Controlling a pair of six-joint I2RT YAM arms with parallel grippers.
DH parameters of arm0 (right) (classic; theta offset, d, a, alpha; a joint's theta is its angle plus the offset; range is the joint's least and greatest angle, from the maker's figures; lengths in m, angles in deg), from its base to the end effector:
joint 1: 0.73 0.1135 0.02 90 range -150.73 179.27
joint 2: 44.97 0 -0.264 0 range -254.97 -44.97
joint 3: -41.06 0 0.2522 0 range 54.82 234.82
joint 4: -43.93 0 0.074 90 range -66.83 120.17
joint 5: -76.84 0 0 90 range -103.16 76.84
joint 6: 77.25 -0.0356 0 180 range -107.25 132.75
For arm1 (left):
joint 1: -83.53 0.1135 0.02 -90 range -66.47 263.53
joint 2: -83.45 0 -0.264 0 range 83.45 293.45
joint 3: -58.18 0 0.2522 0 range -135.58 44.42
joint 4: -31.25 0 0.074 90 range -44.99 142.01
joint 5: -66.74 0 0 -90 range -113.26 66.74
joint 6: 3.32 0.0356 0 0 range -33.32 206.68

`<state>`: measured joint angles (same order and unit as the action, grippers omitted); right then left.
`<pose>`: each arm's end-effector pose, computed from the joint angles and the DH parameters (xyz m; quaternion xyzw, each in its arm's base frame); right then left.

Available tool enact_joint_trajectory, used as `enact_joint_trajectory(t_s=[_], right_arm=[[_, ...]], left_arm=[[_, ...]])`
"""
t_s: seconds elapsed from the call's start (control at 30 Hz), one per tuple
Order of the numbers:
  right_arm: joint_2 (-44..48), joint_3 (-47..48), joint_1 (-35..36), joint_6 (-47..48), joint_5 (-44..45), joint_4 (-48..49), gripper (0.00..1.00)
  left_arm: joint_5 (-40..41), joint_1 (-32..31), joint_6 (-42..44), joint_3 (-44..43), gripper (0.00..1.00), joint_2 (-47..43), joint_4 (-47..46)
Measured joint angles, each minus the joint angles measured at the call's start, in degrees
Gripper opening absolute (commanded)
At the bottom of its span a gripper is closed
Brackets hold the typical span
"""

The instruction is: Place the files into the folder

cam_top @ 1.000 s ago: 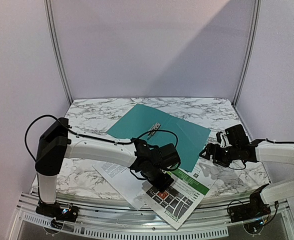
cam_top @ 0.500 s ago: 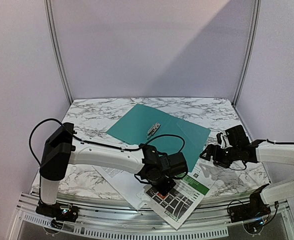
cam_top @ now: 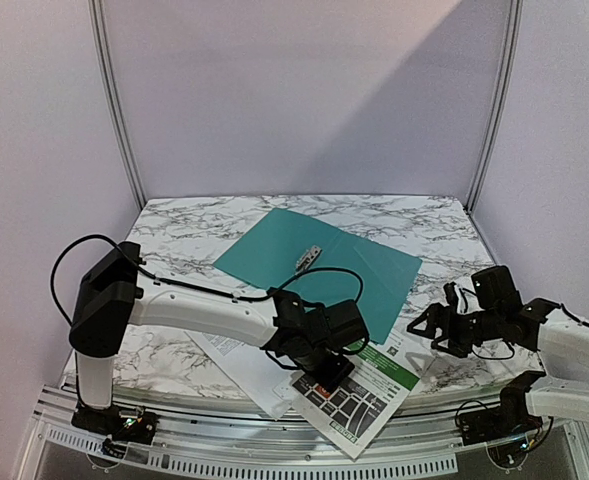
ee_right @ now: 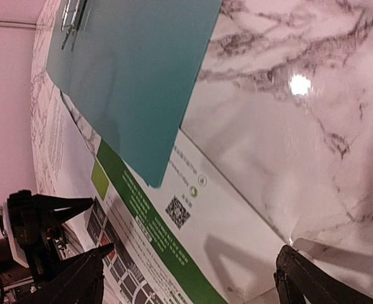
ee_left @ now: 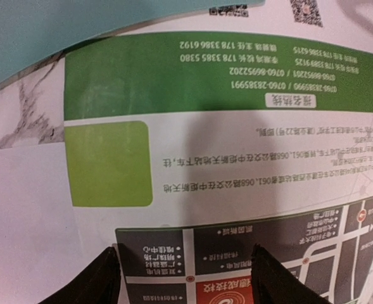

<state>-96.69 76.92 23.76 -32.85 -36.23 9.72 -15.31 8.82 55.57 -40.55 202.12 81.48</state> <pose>0.1467 0.0822 0.1700 0.1016 0.9178 0.3460 0.1660 0.1157 -0.4046 0.1563 0.3539 0.9169 -0.0958 0.1581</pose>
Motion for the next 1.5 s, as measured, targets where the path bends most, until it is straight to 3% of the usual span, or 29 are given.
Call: enact_joint_trajectory(t_s=[0.3, 0.7, 1.2, 1.5], right_arm=[[8.57, -3.56, 8.83, -8.57, -1.27, -4.55, 0.88], [9.31, -5.38, 23.98, -18.01, 2.19, -5.53, 0.82], [2.34, -8.83, 39.04, -28.72, 11.04, 6.21, 0.74], [1.51, -10.8, 41.03, -32.39, 15.5, 13.81, 0.62]], left_arm=[[-5.49, 1.44, -0.66, 1.86, 0.68, -0.83, -6.1], [-14.01, 1.95, -3.04, 3.89, 0.64, -1.09, -13.99], [-15.39, 2.64, -4.92, 9.14, 0.61, -3.19, -20.92], [-15.47, 3.13, -5.86, 13.46, 0.59, -5.55, -24.11]])
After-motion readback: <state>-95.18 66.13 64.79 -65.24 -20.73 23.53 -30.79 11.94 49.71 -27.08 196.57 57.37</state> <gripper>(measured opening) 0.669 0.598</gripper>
